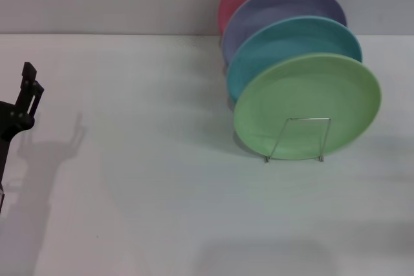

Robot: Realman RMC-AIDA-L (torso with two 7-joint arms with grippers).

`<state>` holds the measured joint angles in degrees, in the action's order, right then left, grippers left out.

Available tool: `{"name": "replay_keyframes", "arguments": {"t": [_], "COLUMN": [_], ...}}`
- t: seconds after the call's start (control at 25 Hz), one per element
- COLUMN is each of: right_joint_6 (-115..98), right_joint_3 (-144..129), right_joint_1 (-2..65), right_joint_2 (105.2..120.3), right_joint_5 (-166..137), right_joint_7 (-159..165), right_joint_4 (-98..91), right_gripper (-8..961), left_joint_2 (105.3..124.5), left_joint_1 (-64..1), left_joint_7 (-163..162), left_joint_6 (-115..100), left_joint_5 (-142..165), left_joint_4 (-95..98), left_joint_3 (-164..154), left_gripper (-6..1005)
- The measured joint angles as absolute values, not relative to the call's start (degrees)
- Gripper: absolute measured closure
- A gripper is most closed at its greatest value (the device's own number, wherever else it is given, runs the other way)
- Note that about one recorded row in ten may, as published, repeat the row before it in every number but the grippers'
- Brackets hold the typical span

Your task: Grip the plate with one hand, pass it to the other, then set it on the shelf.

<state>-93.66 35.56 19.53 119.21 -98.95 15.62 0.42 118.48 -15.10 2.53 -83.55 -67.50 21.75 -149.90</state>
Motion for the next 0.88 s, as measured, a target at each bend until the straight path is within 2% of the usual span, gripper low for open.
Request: {"name": "replay_keyframes", "arguments": {"t": [0.4, 0.88], "right_joint_6": [-92.07, -92.36], "right_joint_3": [36.3, 36.3], "right_joint_1": [20.36, 20.35], "right_joint_2": [119.14, 119.18], "right_joint_5": [-98.71, -98.69], "right_joint_7": [14.89, 14.63], "right_joint_4": [0.28, 0.35], "right_gripper": [230, 229], "left_joint_2": [118.56, 118.53], "left_joint_1": [-18.05, -18.28], "left_joint_7": [2.37, 2.37], "left_joint_6": [-81.83, -82.06], "left_joint_5": [-67.49, -67.5], "left_joint_4": [20.21, 20.15], "left_joint_3": [-149.32, -148.32], "left_gripper": [189, 188]}}
